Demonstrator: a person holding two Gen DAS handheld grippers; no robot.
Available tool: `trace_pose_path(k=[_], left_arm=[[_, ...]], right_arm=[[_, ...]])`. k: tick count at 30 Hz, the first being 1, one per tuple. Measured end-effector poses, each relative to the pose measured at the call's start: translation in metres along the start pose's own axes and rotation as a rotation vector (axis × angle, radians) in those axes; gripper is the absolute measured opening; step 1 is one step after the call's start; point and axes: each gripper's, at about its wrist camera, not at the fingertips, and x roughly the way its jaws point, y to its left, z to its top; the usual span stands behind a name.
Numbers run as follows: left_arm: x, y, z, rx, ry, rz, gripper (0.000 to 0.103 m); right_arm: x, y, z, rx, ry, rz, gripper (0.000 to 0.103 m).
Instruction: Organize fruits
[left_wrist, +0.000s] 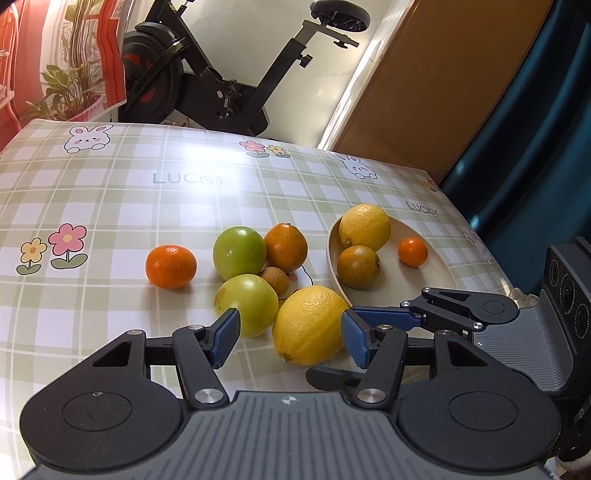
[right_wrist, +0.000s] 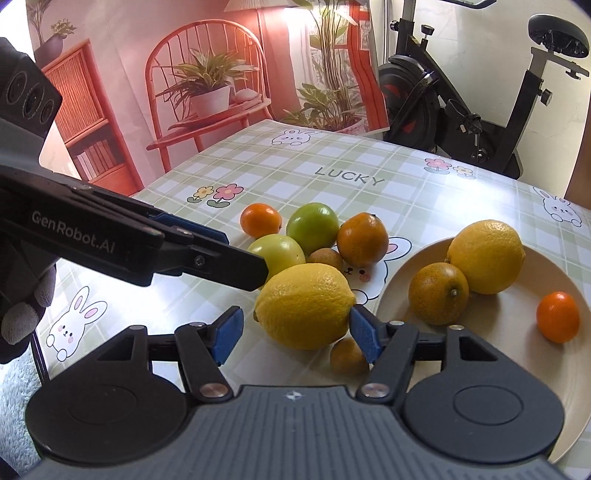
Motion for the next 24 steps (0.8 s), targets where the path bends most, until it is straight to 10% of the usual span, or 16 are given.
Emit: trace_pose_path(k=[24], left_arm=[[0.021, 0.005, -0.006, -0.081, 0.035, -0.027, 0.06]], right_arm=[[0.022, -0.003, 0.011, -0.128, 0.045, 0.01, 0.066]])
